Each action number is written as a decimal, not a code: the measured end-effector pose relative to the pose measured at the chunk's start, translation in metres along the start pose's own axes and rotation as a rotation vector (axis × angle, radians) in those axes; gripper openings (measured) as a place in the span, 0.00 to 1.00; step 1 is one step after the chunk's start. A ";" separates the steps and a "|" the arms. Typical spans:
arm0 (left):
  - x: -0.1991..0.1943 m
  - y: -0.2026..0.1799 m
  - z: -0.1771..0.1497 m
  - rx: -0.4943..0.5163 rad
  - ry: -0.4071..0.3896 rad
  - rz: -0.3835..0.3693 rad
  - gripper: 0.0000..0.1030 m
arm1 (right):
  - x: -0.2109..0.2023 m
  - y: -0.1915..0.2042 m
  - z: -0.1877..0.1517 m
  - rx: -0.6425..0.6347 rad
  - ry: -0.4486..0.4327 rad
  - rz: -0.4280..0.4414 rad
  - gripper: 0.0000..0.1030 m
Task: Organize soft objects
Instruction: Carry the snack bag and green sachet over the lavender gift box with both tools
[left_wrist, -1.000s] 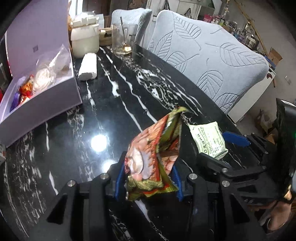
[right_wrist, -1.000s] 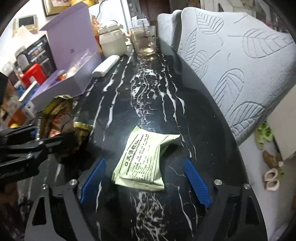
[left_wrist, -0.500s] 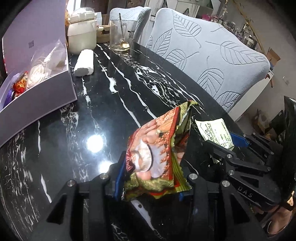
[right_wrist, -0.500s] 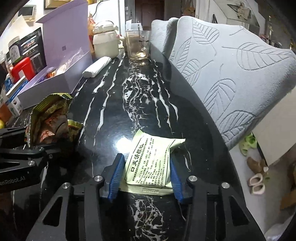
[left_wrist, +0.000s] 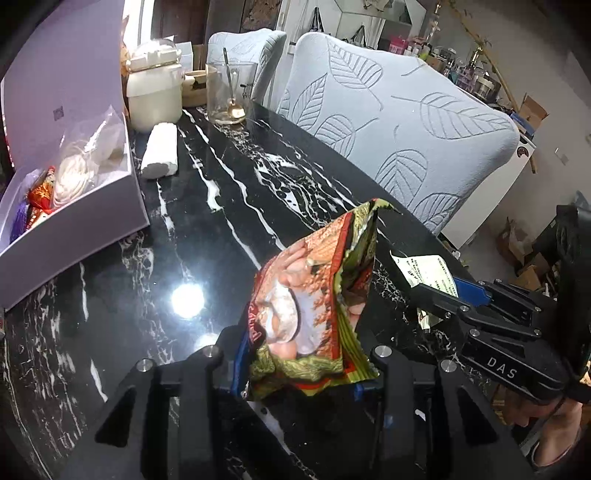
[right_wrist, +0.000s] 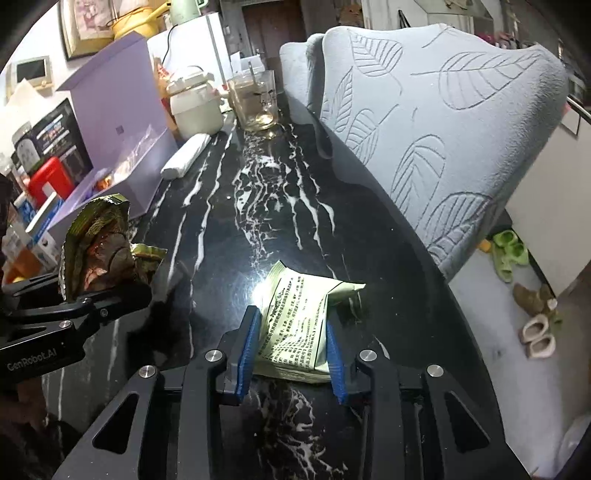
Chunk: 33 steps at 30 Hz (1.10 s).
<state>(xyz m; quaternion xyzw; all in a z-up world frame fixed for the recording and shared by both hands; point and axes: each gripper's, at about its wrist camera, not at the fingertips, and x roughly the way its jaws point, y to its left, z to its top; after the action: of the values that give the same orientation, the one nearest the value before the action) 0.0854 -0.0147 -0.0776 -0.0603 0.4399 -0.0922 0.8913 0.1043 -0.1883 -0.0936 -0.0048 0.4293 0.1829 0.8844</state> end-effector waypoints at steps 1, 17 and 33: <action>-0.002 0.001 0.000 -0.002 -0.002 0.001 0.39 | -0.002 0.001 0.000 0.001 -0.005 0.001 0.32; -0.059 0.041 -0.033 -0.107 -0.070 0.113 0.39 | -0.013 0.064 0.004 -0.121 -0.025 0.186 0.32; -0.138 0.097 -0.091 -0.257 -0.171 0.251 0.39 | -0.027 0.163 -0.017 -0.319 -0.023 0.380 0.32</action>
<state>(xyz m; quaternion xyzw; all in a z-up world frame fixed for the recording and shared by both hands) -0.0580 0.1071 -0.0442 -0.1260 0.3750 0.0821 0.9147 0.0226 -0.0475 -0.0591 -0.0616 0.3779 0.4116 0.8271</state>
